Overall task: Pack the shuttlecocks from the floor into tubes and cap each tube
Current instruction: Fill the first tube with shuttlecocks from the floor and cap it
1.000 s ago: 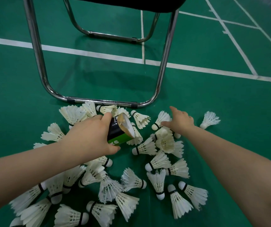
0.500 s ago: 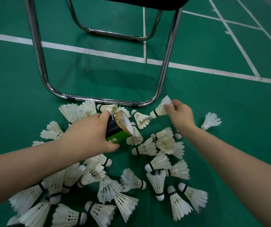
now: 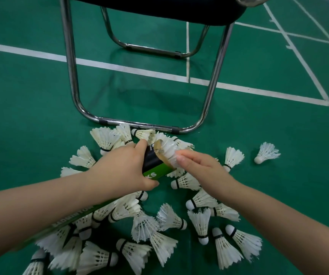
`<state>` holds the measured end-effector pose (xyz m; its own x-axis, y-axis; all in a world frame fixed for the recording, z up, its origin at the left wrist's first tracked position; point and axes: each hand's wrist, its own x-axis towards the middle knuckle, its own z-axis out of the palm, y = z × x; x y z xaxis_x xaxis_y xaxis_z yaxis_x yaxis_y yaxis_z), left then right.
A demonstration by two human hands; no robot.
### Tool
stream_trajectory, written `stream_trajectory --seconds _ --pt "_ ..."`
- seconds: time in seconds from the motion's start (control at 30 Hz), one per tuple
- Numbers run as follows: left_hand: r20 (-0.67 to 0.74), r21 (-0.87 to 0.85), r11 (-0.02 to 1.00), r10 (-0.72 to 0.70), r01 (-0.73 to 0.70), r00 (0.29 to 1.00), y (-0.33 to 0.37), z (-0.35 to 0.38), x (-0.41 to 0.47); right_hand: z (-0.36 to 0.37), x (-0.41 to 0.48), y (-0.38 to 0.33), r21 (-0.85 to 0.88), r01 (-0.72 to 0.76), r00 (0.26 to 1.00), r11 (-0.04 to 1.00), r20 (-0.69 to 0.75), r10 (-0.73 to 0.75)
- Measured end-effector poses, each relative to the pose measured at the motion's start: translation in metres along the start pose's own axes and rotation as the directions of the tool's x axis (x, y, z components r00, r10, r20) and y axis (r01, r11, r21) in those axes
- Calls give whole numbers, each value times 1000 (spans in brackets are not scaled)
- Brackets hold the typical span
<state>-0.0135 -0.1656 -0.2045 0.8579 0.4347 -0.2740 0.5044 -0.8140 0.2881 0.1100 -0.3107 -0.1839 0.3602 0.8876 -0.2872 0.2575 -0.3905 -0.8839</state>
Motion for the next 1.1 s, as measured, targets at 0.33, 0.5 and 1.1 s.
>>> stream_trajectory --seconds 0.33,0.5,1.1 --pt "-37 -61 996 55 -57 998 0 -8 -10 8 -3 -15 -224 69 996 972 68 -55" --pt "-51 -48 994 95 -97 994 5 -21 -16 4 8 -40 -271 36 954 962 296 47" --pt "-456 -316 926 44 -208 889 18 -145 -16 -24 31 -165 -542 361 857 759 -130 -499"
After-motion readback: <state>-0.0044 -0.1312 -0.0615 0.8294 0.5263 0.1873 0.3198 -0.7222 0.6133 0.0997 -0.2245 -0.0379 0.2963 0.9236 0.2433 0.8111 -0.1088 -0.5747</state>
